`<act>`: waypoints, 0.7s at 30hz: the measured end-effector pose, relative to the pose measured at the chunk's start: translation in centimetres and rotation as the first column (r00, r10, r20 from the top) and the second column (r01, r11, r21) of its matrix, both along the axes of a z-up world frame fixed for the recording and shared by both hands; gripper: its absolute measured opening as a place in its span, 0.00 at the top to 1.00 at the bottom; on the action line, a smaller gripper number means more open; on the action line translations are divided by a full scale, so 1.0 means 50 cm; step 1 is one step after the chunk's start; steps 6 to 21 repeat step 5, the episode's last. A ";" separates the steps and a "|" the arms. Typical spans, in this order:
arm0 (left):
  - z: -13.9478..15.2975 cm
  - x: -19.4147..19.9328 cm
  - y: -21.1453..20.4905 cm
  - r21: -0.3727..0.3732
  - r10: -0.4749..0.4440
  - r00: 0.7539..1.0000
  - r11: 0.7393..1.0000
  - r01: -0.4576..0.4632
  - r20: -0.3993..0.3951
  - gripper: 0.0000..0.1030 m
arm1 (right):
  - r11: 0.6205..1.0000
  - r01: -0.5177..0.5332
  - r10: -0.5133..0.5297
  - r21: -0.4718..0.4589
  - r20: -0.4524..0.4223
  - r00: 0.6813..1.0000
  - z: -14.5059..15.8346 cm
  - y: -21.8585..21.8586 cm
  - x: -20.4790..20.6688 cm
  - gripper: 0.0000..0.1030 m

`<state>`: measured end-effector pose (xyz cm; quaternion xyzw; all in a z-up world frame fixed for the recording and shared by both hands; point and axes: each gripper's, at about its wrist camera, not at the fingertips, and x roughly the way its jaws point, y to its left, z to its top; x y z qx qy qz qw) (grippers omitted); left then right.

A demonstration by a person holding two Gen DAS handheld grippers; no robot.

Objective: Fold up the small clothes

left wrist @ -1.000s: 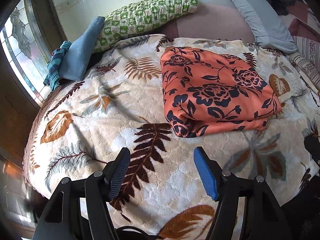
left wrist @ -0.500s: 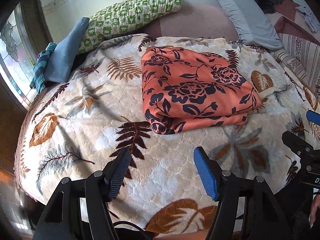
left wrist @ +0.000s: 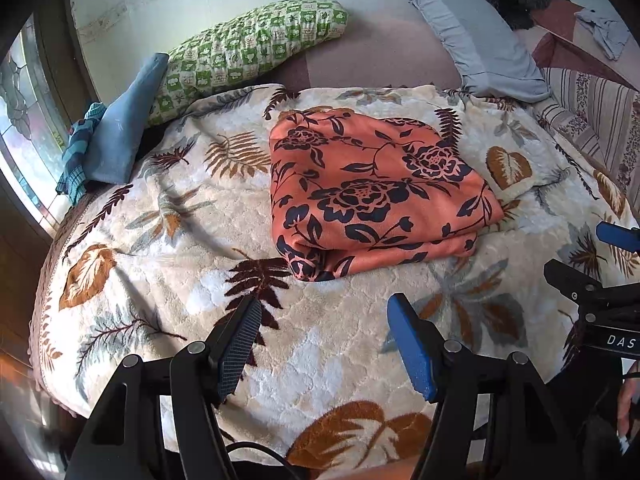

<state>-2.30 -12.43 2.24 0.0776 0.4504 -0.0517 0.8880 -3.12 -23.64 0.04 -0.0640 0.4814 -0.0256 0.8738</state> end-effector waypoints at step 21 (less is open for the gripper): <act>0.000 -0.004 -0.004 0.010 0.000 1.000 1.000 0.000 0.006 0.36 | 1.000 0.009 -0.009 -0.007 -0.004 1.000 0.000 -0.006 0.002 0.02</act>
